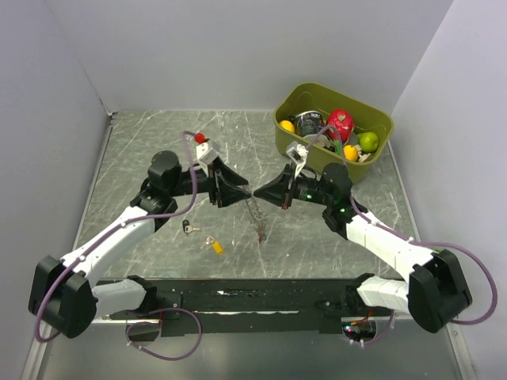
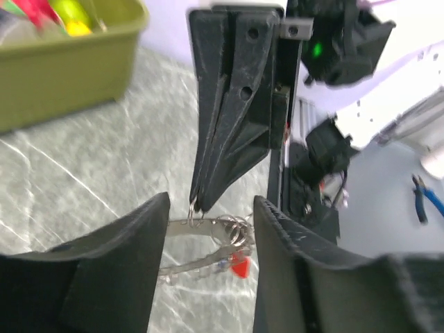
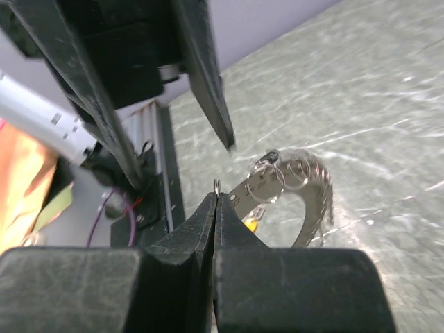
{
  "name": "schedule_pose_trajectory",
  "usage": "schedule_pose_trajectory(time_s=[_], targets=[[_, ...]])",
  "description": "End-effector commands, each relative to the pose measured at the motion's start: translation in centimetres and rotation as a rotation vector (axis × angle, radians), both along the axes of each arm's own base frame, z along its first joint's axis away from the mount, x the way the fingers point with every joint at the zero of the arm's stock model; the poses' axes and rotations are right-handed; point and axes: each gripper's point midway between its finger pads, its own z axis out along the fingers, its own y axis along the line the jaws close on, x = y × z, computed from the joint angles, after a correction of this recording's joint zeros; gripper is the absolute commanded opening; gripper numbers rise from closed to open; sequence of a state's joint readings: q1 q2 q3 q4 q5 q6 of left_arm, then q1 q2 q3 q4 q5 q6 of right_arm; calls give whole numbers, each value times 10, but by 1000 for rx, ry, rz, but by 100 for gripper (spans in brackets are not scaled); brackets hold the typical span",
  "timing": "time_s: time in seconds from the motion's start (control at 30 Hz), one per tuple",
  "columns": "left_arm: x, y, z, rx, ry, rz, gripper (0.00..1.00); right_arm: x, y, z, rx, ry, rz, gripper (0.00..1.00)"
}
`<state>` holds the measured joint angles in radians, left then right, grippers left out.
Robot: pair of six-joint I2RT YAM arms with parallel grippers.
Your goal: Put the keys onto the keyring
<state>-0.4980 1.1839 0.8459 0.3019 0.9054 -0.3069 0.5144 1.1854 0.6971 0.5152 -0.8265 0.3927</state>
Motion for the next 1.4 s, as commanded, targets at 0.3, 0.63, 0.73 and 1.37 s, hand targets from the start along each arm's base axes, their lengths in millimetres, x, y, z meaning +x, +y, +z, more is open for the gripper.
schedule_pose_trajectory(time_s=[0.3, 0.63, 0.73, 1.37], targets=[[-43, 26, 68, -342, -83, -138, 57, -16, -54, 94, 389, -278, -293, 0], [-49, -10, 69, -314, -59, -250, 50, -37, -50, 111, 446, -320, -188, 0], [-47, -15, 68, -314, -69, -249, 48, -39, -46, 111, 430, -327, -165, 0], [-33, -42, 61, -287, -20, -263, 36, -43, -44, 109, 399, -334, -155, 0]])
